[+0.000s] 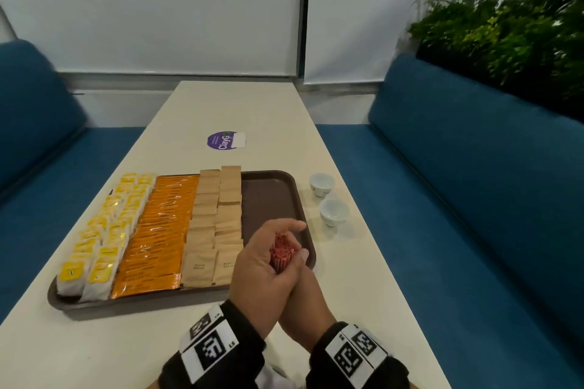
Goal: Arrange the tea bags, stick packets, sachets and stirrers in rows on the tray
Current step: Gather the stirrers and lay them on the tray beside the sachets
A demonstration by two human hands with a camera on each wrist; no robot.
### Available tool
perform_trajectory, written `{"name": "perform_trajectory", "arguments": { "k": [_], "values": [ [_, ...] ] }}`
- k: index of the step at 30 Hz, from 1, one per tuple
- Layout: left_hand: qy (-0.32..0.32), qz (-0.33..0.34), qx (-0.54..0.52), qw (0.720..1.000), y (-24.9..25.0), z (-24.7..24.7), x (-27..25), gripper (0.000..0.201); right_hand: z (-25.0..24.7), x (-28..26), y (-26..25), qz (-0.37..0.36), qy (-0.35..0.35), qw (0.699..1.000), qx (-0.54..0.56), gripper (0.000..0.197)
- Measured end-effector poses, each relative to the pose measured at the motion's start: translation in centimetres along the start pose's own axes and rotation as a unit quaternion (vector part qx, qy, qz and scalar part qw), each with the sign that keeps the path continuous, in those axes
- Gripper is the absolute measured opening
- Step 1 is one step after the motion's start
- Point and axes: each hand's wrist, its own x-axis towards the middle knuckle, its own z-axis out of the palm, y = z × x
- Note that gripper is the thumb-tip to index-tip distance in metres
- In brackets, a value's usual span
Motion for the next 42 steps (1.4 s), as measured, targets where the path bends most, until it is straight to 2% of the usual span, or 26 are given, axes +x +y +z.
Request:
{"name": "perform_trajectory", "arguments": {
  "k": [2, 5, 8, 10, 13, 15, 17, 19, 22, 24, 27, 30, 32, 34, 37, 40, 42],
  "values": [
    [0.015, 0.001, -0.005, 1.0, -0.5, -0.1, -0.1, 0.009, 0.6, 0.1, 0.2, -0.012, -0.004, 1.0, -0.018, 0.022],
    [0.052, -0.021, 0.003, 0.998, -1.4, -0.6, -0.1, 0.006, 1.6, 0.4, 1.0, 0.005, -0.001, 1.0, 0.003, 0.021],
    [0.094, -0.007, -0.005, 0.996, -1.1, -1.5, 0.4, 0.008, 1.7, 0.7, 2.0, 0.118, -0.059, 0.985, 0.11, 0.024],
    [0.103, 0.02, -0.008, 0.994, -0.6, -2.1, 0.7, 0.009, 1.3, 0.7, 2.1, 0.188, -0.118, 0.946, 0.237, 0.043],
    [0.116, 0.026, -0.009, 0.993, -0.4, -2.7, 0.8, 0.008, 0.2, 0.3, 1.2, 0.183, -0.164, 0.871, 0.426, 0.062],
    [0.111, 0.033, -0.005, 0.993, -0.7, -2.7, 0.7, 0.008, -0.5, 0.5, 0.3, 0.18, -0.175, 0.819, 0.516, 0.061],
    [0.09, 0.045, 0.011, 0.995, -0.9, -2.4, 0.6, 0.012, -0.6, 0.5, 0.0, 0.188, -0.175, 0.809, 0.529, 0.058],
    [0.066, 0.046, 0.015, 0.997, -1.1, -2.0, 0.4, 0.016, -0.5, 0.6, 0.3, 0.213, -0.16, 0.824, 0.501, 0.058],
    [0.075, 0.036, 0.0, 0.997, -1.2, -1.8, 0.2, 0.019, -0.4, 0.8, 1.1, 0.267, -0.126, 0.834, 0.466, 0.064],
    [0.078, 0.049, 0.006, 0.996, -1.1, -1.8, 0.5, 0.018, -0.5, 1.0, 1.3, 0.267, -0.128, 0.832, 0.468, 0.072],
    [0.072, 0.064, 0.01, 0.995, -1.0, -1.9, 0.9, 0.018, -0.2, 1.0, 1.5, 0.256, -0.14, 0.836, 0.465, 0.071],
    [0.071, 0.026, -0.021, 0.997, -1.2, -2.1, 1.0, 0.013, 0.1, 0.7, 2.0, 0.244, -0.15, 0.835, 0.47, 0.071],
    [0.073, -0.016, -0.058, 0.995, -1.4, -2.5, 1.2, 0.019, -0.5, 0.8, 2.0, 0.213, -0.155, 0.866, 0.424, 0.065],
    [0.065, -0.049, -0.076, 0.994, -1.4, -2.9, 1.7, 0.025, -1.6, 1.0, 0.8, 0.152, -0.186, 0.923, 0.3, 0.053],
    [-0.018, -0.02, -0.076, 0.997, -0.6, -3.0, 2.0, 0.012, -2.1, 1.5, -2.1, 0.075, -0.229, 0.962, 0.13, 0.036],
    [-0.099, 0.018, -0.048, 0.994, 0.7, -2.4, 1.7, 0.026, -1.0, 1.7, -3.2, 0.017, -0.149, 0.988, 0.045, 0.031],
    [-0.1, -0.013, -0.055, 0.993, 1.0, -2.5, 1.9, 0.044, -0.4, 1.5, -2.5, 0.004, -0.104, 0.994, 0.045, 0.029]
  ]
}}
